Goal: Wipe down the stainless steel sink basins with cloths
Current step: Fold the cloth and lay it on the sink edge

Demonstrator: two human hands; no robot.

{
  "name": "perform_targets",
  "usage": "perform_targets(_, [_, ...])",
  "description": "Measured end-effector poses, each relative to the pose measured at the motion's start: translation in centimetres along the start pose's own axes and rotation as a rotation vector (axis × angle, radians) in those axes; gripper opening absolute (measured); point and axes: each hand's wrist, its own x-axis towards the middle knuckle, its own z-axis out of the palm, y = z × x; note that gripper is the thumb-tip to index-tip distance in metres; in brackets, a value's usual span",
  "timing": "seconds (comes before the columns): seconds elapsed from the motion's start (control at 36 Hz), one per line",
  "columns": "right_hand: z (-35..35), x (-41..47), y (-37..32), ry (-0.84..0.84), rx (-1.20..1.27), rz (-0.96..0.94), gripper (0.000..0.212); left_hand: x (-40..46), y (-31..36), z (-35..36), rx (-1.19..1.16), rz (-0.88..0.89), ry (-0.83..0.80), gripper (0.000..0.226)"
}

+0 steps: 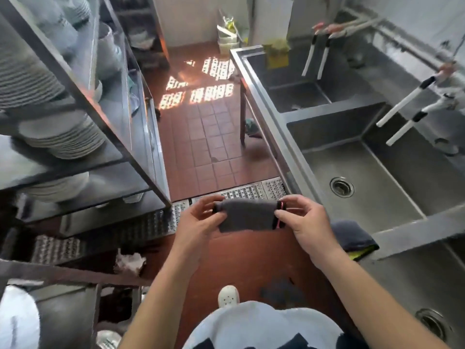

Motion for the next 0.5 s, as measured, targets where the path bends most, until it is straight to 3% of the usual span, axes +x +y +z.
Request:
perform_targets(0.19, [3.0,9.7,-0.9,0.119,0.071,0.017,0.025,12.7,5.1,-0.1,0.133,0.006,-0.153,0.028])
perform_targets(0.33, [5.1,20.8,-2.4,0.154,0.014,-0.025,0.029,24.2,9.3,2.1,0.206,0.050,-0.210,0.035])
perform_targets(0.5, [8.8,33.2,-7.9,-0.072,-0.228,-0.333,0.054,37.7,15.0,3.5,0.243,0.049,-0.123,0.027])
